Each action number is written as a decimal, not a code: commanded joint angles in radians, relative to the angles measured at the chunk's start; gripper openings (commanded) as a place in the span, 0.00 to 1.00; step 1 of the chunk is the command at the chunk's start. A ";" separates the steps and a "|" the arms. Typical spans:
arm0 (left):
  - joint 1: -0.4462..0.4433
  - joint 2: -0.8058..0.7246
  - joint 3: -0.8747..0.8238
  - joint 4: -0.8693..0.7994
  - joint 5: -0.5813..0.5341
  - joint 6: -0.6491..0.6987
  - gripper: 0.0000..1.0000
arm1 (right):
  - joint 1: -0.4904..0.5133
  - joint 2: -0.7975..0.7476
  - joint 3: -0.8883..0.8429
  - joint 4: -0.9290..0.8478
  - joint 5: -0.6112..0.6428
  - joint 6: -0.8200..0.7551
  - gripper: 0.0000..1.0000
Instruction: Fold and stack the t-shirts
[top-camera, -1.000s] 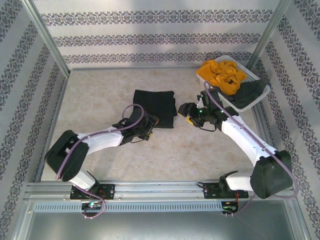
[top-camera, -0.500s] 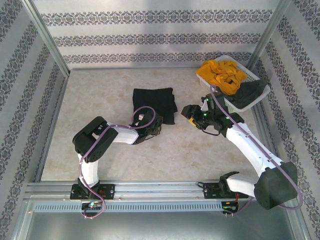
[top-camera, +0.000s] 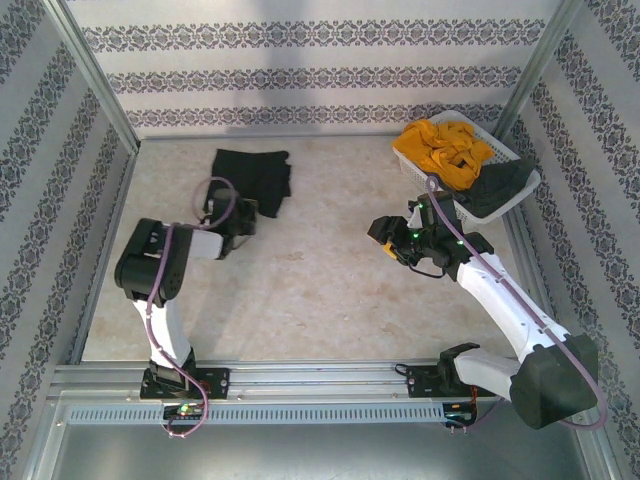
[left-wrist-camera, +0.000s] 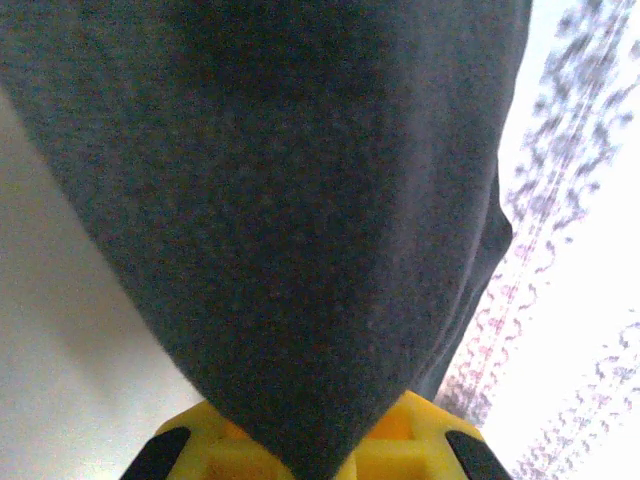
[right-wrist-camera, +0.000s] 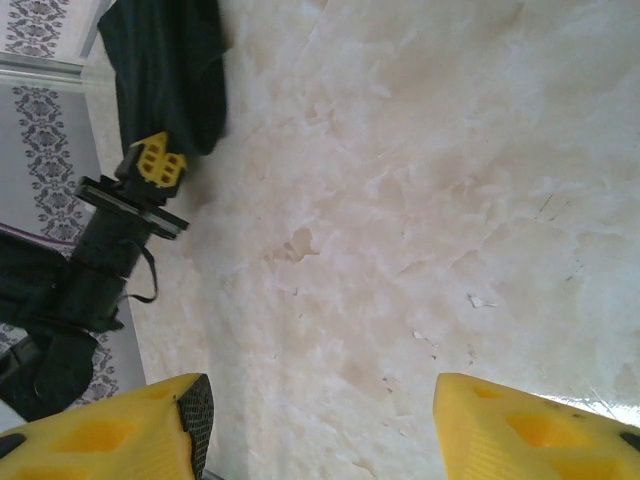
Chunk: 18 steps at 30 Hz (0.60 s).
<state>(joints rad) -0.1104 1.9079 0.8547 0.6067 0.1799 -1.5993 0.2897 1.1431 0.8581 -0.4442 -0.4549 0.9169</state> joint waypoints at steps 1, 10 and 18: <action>0.147 -0.004 0.004 0.004 0.189 0.211 0.00 | -0.008 0.004 -0.002 0.009 -0.022 -0.007 0.60; 0.441 0.175 0.261 -0.134 0.446 0.440 0.00 | 0.007 0.070 0.037 0.080 -0.055 -0.014 0.60; 0.525 0.222 0.424 -0.383 0.522 0.660 0.00 | 0.035 0.065 0.030 0.329 -0.123 0.000 0.61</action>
<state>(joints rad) 0.3950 2.1254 1.2556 0.3321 0.6373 -1.0721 0.3122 1.2163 0.8646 -0.2424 -0.5396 0.9138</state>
